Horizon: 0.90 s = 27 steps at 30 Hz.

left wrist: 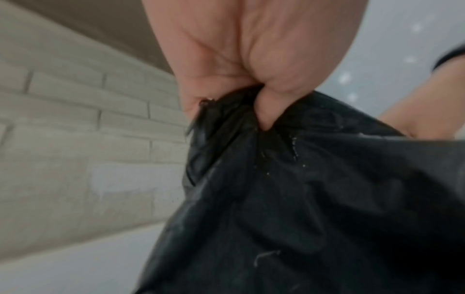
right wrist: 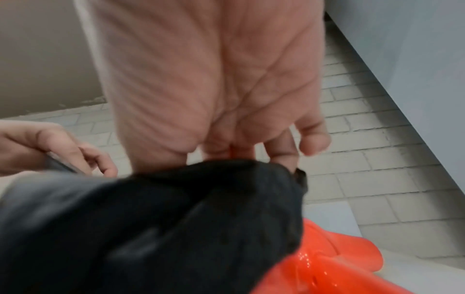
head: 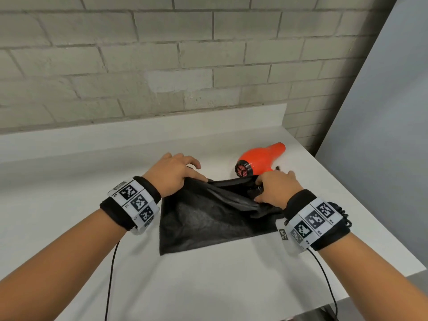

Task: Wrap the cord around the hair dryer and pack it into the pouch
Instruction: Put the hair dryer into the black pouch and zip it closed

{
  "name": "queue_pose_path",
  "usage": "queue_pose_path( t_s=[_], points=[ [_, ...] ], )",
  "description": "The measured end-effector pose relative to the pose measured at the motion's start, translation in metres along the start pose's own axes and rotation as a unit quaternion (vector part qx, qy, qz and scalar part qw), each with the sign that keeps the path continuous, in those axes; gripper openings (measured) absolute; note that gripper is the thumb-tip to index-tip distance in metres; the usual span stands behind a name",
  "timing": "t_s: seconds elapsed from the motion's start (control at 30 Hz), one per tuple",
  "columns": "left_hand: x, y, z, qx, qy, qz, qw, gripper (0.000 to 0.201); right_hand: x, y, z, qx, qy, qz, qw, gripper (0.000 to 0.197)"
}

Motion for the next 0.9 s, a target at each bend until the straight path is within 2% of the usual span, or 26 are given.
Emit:
queue_pose_path(
  t_s=[0.07, 0.1, 0.17, 0.23, 0.3, 0.37, 0.43, 0.5, 0.57, 0.67, 0.7, 0.8, 0.9],
  points=[
    [-0.007, 0.000, -0.004, 0.007, -0.028, -0.050, 0.998, 0.063, 0.009, 0.002, -0.002, -0.010, 0.033, 0.022, 0.999, 0.050],
    [-0.014, -0.001, -0.006, 0.022, -0.057, -0.063, 0.996, 0.061, 0.016, 0.003, -0.003, -0.015, 0.062, 0.076, 0.995, 0.045],
    [-0.030, -0.003, -0.009, 0.050, -0.124, -0.080, 0.988, 0.057, 0.031, 0.004, -0.009, -0.001, 0.125, 0.212, 0.969, 0.022],
    [-0.043, -0.005, -0.012, 0.067, -0.177, -0.087, 0.978, 0.056, 0.041, 0.001, -0.015, 0.038, 0.158, 0.288, 0.944, 0.032],
    [-0.048, -0.009, -0.016, 0.090, -0.203, -0.094, 0.970, 0.055, 0.047, -0.003, -0.021, 0.063, 0.155, 0.311, 0.936, 0.035],
    [-0.043, -0.017, -0.020, 0.142, -0.174, -0.151, 0.963, 0.057, 0.045, -0.005, -0.023, 0.063, 0.126, 0.289, 0.947, 0.036],
    [-0.030, -0.025, -0.019, 0.186, -0.076, -0.197, 0.960, 0.060, 0.040, -0.005, -0.019, 0.046, 0.106, 0.277, 0.954, 0.031],
    [-0.016, -0.034, -0.017, 0.215, 0.007, -0.169, 0.962, 0.067, 0.035, -0.004, -0.014, 0.031, 0.100, 0.265, 0.958, 0.022],
    [-0.004, -0.037, -0.015, 0.235, 0.074, -0.134, 0.960, 0.055, 0.026, -0.006, -0.009, 0.017, 0.073, 0.237, 0.969, 0.019],
    [0.006, -0.038, -0.011, 0.214, 0.173, -0.147, 0.950, 0.030, 0.017, -0.013, -0.007, 0.014, 0.052, 0.186, 0.981, 0.018],
    [0.005, -0.034, -0.009, 0.209, 0.172, -0.159, 0.950, 0.040, 0.011, -0.015, -0.007, 0.006, 0.040, 0.165, 0.986, 0.024],
    [-0.007, -0.022, -0.009, 0.206, 0.109, -0.142, 0.962, 0.072, 0.002, -0.013, -0.003, -0.029, 0.045, 0.142, 0.988, 0.045],
    [-0.026, -0.006, -0.012, 0.170, 0.020, -0.088, 0.981, 0.076, 0.007, -0.005, 0.001, -0.052, 0.071, 0.215, 0.973, 0.045]
  ],
)
Point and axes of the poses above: each hand's wrist, its own z-axis towards the middle knuckle, its own x-axis out of the back of the hand, y = z × x, the point moved 7 cm from there along z, towards the middle knuckle, and after that the axes turned 9 degrees about -x, right-handed, at the moved point
